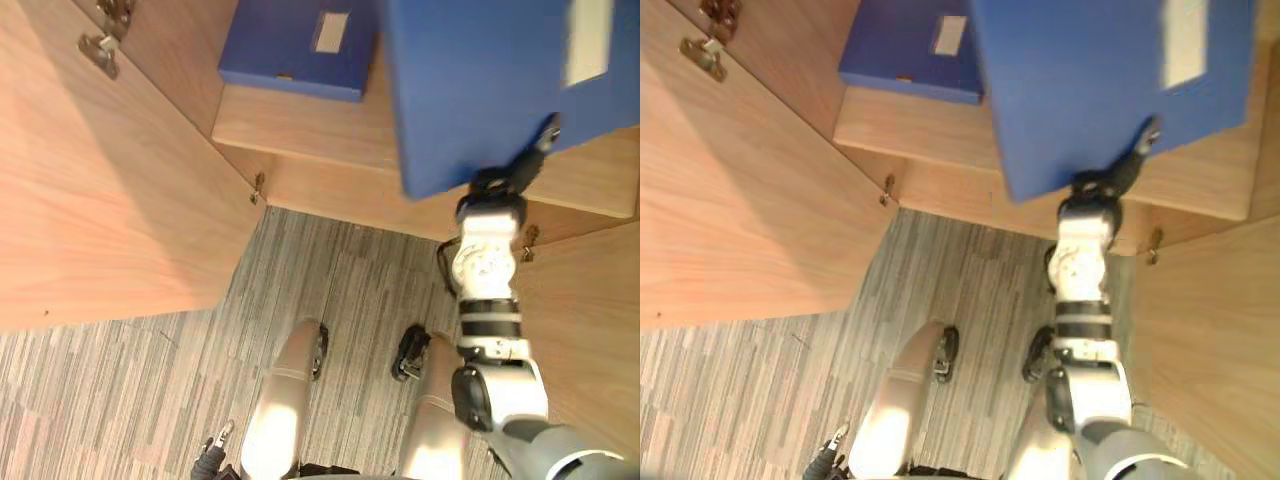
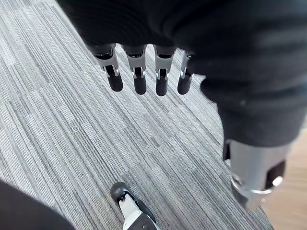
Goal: Walk over to the cabinet, pick up the folder, carry it to the office cabinet, place the folder inside the office cabinet, then close the office cabinet door
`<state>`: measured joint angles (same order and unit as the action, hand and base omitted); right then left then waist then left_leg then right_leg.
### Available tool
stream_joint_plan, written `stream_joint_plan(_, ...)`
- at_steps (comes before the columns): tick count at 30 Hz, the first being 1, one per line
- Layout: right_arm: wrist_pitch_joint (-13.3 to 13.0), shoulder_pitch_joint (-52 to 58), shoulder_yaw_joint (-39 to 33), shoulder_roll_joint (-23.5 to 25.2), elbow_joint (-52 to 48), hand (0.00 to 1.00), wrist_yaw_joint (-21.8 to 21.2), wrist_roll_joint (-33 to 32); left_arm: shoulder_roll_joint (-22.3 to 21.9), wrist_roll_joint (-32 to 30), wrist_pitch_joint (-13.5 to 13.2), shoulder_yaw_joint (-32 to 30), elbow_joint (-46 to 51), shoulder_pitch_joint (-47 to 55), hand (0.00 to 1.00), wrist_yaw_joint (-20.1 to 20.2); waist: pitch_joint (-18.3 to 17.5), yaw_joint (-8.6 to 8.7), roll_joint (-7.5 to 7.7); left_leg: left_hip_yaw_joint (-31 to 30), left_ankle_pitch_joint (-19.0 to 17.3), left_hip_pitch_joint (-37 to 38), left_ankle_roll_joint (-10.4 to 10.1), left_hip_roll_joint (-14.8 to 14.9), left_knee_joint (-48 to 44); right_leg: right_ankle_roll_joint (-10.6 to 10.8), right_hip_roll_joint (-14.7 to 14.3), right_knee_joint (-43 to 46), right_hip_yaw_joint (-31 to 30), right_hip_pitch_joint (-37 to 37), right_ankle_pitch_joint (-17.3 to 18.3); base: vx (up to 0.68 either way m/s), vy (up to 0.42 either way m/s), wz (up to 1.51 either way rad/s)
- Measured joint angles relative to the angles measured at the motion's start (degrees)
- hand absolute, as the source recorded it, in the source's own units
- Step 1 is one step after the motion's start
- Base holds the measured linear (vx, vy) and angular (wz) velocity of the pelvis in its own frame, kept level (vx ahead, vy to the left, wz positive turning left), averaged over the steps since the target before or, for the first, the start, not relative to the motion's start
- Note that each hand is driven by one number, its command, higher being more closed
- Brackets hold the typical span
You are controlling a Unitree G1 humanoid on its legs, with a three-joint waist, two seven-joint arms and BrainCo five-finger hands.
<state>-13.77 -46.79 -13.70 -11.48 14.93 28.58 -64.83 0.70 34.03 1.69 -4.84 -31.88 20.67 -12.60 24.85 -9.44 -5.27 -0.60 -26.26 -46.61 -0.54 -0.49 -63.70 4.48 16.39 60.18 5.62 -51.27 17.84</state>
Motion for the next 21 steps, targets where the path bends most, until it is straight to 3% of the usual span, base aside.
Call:
stream_joint_plan(5,-3.2,-6.0,-3.5,-4.8,2.2,1.00,3.3,-4.0,-0.6,0.0,-0.1,-2.1,-2.8,-2.3,0.00,-2.4,0.3,-0.08,0.25,-0.1,0.1,-3.4,-0.1,-0.2,-0.7,0.0,0.3,0.9,0.0,-3.4,0.0,0.00,0.011,0.03)
stream_joint_plan(13,-7.3,-10.9,-5.0,-12.5,2.1,1.00,7.2,-6.1,-1.6,1.0,-2.3,-4.5,-1.0,-4.8,0.00,-6.5,1.8,0.80,1.21,-1.4,0.9,-7.6,-1.3,-0.3,-0.2,-0.1,0.8,1.0,1.5,-7.1,0.0,0.02,0.007,0.06)
stream_joint_plan(21,-7.4,-17.5,-4.6,-18.0,3.0,1.00,6.9,-6.2,-2.5,2.7,-3.4,-5.7,1.2,-6.3,0.00,-7.4,3.0,1.26,1.99,-2.4,2.5,-8.6,-2.2,-0.2,2.4,-1.0,0.8,-0.8,2.9,-7.7,-0.5,0.02,0.016,0.06)
